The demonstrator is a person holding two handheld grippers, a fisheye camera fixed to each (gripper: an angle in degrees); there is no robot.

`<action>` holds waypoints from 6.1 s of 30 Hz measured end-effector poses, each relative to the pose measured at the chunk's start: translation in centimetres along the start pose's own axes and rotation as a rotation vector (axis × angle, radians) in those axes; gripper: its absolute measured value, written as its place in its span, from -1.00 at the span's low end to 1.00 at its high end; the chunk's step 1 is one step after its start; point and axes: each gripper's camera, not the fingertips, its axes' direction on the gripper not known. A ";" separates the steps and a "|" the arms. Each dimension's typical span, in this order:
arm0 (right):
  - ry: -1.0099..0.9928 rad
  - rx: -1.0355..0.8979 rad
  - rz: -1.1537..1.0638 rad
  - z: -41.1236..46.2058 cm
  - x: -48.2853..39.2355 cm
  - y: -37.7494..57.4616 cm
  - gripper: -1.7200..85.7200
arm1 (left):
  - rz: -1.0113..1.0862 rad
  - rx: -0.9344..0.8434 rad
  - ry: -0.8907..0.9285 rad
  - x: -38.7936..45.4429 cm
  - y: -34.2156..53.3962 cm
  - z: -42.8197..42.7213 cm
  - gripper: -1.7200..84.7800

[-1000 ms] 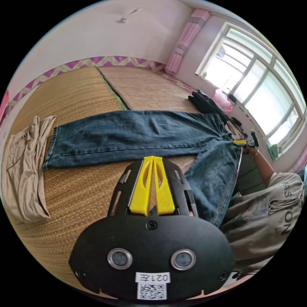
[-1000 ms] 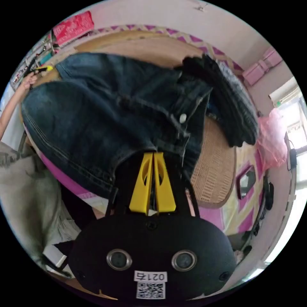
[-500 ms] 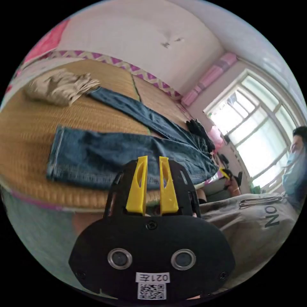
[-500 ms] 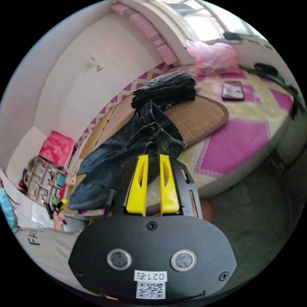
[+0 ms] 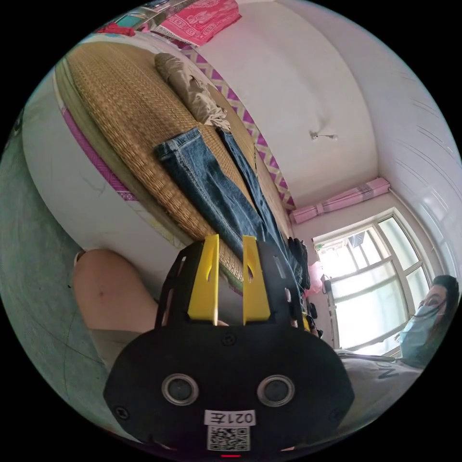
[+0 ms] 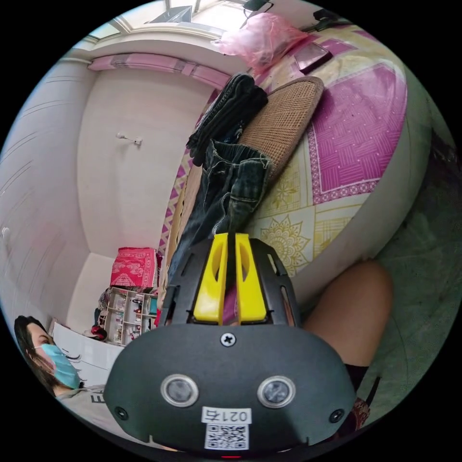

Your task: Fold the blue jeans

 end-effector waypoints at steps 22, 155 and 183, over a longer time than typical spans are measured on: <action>-0.128 -0.002 -0.039 -1.5 10.4 -0.3 -0.95 | -0.165 -0.073 -0.158 -9.1 -6.9 2.1 -0.76; 0.313 -0.675 -1.321 69.4 -51.8 14.1 -0.98 | 0.103 0.037 -0.105 -10.3 -45.9 36.0 -0.98; 0.020 -0.452 -0.931 37.5 -33.7 -5.1 -0.97 | 0.988 -0.039 -0.388 67.6 -32.4 32.9 -0.98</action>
